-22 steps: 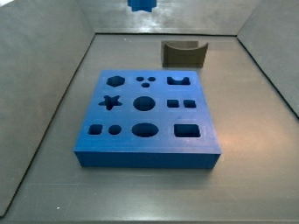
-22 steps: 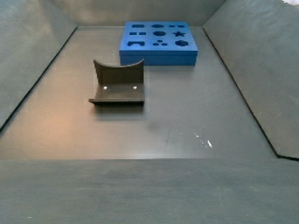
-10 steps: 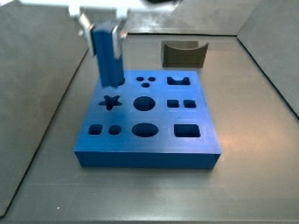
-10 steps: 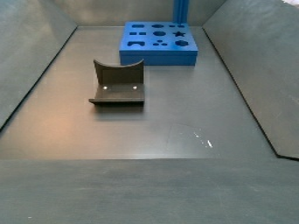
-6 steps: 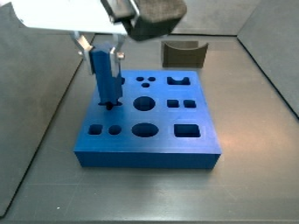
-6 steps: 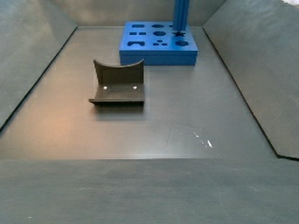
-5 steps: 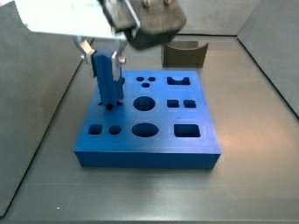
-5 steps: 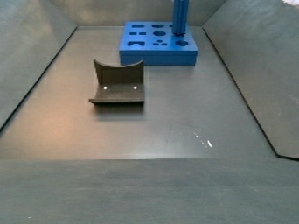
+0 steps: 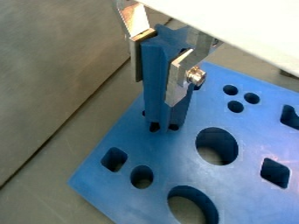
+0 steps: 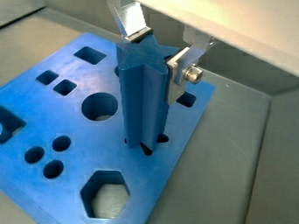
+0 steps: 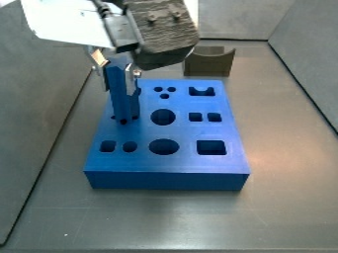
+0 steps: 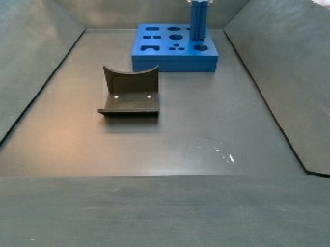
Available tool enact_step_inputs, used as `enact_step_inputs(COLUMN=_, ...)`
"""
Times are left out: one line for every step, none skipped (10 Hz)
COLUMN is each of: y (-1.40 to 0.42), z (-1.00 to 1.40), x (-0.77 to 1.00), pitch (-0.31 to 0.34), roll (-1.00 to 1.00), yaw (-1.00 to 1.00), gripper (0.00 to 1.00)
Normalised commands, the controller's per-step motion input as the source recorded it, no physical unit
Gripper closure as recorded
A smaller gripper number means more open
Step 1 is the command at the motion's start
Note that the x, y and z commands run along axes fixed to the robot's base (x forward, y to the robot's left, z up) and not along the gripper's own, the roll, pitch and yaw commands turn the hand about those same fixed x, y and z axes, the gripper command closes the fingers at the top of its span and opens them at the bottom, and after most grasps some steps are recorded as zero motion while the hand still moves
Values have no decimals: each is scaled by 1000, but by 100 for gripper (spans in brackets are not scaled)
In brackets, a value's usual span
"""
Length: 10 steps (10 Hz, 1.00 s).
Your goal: Insert the star object.
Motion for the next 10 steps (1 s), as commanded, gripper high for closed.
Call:
enact_step_inputs(y=0, z=-46, x=-71, pitch=80, roll=39, yaw=-837, gripper=100)
enact_step_inputs(y=0, z=-51, x=-91, pitch=86, roll=19, yaw=-811, gripper=100)
enact_step_inputs(y=0, z=-40, x=-77, pitch=73, roll=0, yaw=-774, gripper=100)
enact_step_inputs(y=0, z=-23, x=-123, pitch=81, roll=0, yaw=-780, gripper=100)
enact_step_inputs(y=0, z=-34, x=-189, pitch=91, roll=1, yaw=-760, gripper=100)
enact_step_inputs(y=0, z=-66, x=-74, pitch=97, roll=17, yaw=-771, gripper=100)
enact_step_inputs(y=-40, z=-100, x=-17, pitch=71, roll=0, yaw=-757, gripper=100)
enact_step_inputs(y=-34, z=-194, x=0, pitch=11, roll=-10, yaw=-671, gripper=100)
enact_step_inputs(y=0, z=-366, x=154, pitch=0, roll=-17, yaw=-374, gripper=100)
enact_step_inputs(y=0, z=-409, x=209, pitch=0, roll=-46, yaw=-231, gripper=100)
